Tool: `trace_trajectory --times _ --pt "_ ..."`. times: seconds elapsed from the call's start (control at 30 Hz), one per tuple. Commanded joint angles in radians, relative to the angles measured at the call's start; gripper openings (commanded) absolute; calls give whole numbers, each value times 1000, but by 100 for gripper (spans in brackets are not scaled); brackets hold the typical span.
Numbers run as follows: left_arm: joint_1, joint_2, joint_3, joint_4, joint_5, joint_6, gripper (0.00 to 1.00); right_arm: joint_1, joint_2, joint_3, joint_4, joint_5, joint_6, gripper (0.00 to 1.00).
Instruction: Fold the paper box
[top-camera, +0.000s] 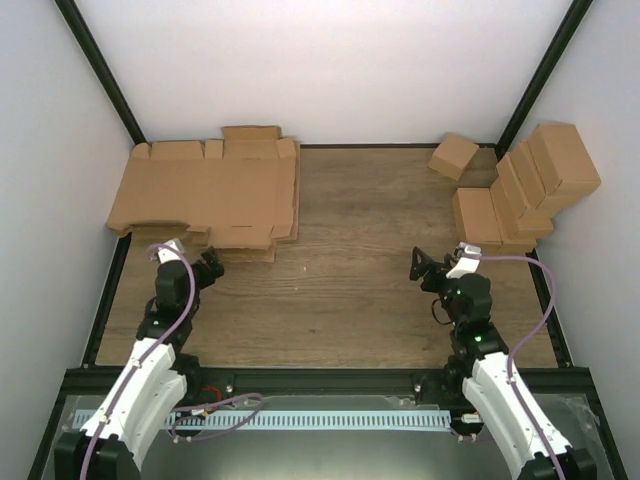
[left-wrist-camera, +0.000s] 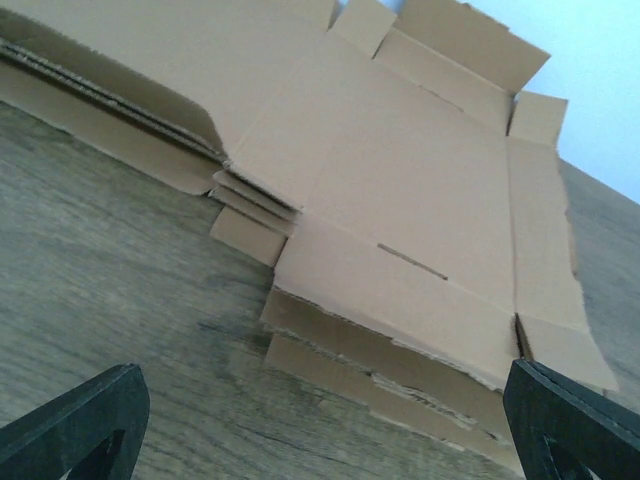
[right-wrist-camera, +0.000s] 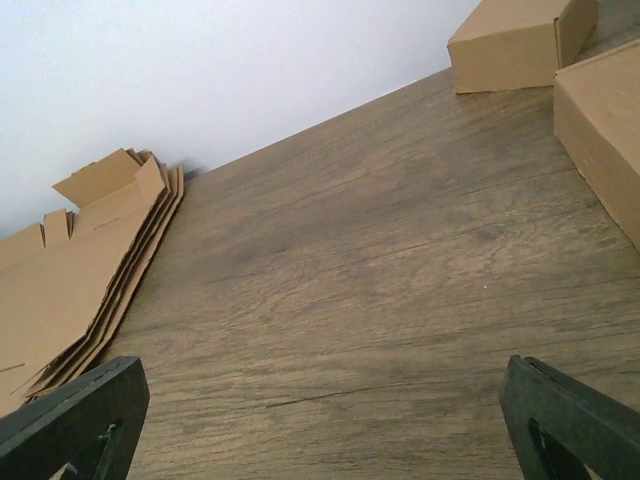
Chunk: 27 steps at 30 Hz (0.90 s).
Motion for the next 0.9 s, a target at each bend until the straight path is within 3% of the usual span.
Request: trace_trajectory --times 0.0,0.27,0.47,0.67,0.87 --pt "0 39 11 -1 -47 -24 100 5 11 13 -13 26 24 100" --pt "0 57 60 47 190 64 100 6 105 21 25 -22 34 100" --pt "-4 331 230 10 206 83 100 5 258 71 47 -86 26 100" --pt "-76 630 450 -95 126 133 100 7 384 106 72 -137 25 100" --pt "-246 837 666 -190 -18 196 100 26 520 161 65 -159 4 100"
